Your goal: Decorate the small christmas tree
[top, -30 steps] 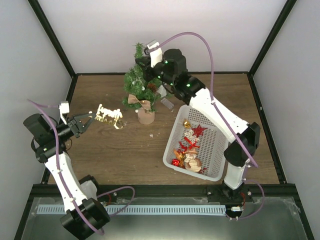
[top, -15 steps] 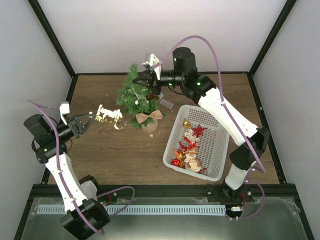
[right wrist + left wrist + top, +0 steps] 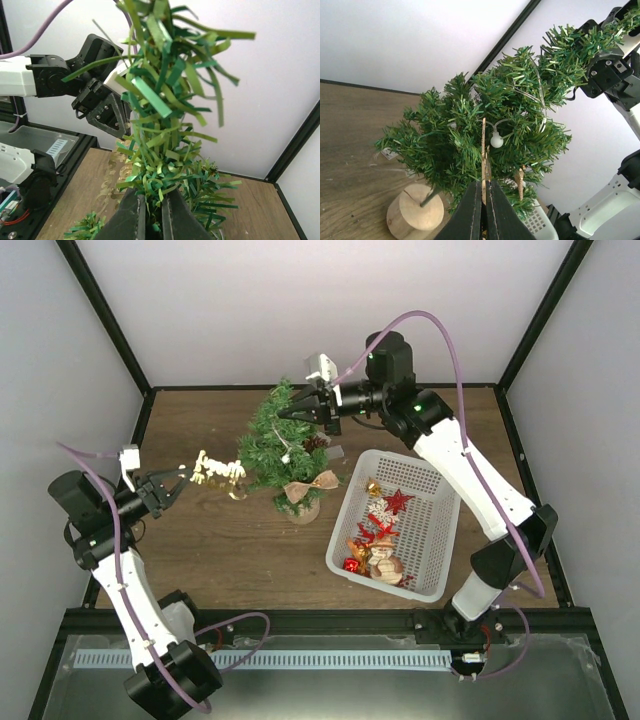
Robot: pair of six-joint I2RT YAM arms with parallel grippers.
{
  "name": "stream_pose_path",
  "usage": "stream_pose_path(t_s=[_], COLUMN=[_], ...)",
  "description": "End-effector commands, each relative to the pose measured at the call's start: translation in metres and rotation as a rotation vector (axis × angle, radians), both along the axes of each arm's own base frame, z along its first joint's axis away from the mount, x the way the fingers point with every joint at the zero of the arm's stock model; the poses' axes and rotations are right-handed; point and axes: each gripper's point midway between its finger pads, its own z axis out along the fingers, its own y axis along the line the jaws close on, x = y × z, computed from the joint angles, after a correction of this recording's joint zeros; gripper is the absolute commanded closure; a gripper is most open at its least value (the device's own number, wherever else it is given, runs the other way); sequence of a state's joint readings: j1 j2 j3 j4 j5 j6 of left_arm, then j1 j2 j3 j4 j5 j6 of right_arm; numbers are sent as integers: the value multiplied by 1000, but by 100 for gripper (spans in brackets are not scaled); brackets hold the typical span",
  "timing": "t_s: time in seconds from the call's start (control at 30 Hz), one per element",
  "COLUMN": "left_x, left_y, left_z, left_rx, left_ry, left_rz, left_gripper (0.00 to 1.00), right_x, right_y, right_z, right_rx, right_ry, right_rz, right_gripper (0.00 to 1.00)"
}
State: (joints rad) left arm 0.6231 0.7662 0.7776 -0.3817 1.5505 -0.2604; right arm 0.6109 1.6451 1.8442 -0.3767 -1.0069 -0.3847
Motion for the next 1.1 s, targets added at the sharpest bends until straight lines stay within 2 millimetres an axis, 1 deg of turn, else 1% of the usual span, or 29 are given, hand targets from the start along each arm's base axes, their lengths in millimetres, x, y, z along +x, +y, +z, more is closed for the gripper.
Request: stream_pose_path(t_s=[0.0,0.23,0.43,0.5,0.57,0.6,0.7,0.73,0.77,0.83,0.87,0.9,0.93,1.07], left_x=[-24,-25,-25,-25,-25,-25,-25,-25,-25,-25,-25,-26,-26,-30], left_y=[-14,-15,-15,-15,-15,-15,-15,-14,-14,-15,-15,-15,-15,-17], left_z=[10,10,11,11,10,11,11,11,11,11,11,12,12,17], left_rx=[-28,-25,-23,-24,-24,-24,-24,-24,-25,-23,-26,-27,-26,-27], left_ry=[-63,-69,-71,-70,-70,-70,-72,-71,-70,-73,-71,-71,-74,-87], left_rz=[-150,-151,-151,-152,-151,-151,-151,-149,-150,-152,-154,-156,-158,-173], left_gripper=[100,100,100,100,100,100,100,100,100,100,100,100,100,100], right_x=[-25,-31,-30,-30,-30,-30,-27,-27,-25,-23,-22,-21,-21,-16], right_y=[-12,-12,-13,-13,-14,-15,-16,-16,-16,-17,-17,-17,-17,-22], right_z=[35,20,8,7,8,8,10,11,11,13,13,15,17,26], right_rx=[76,59,51,53,57,59,68,72,75,78,78,82,84,108], right_ry=[-113,-75,-65,-65,-65,-65,-70,-73,-74,-76,-74,-75,-77,-90], right_rz=[75,114,97,91,83,77,49,39,24,12,4,-2,-10,-76], right_gripper=[97,94,90,86,79,74,53,41,36,34,14,2,0,0])
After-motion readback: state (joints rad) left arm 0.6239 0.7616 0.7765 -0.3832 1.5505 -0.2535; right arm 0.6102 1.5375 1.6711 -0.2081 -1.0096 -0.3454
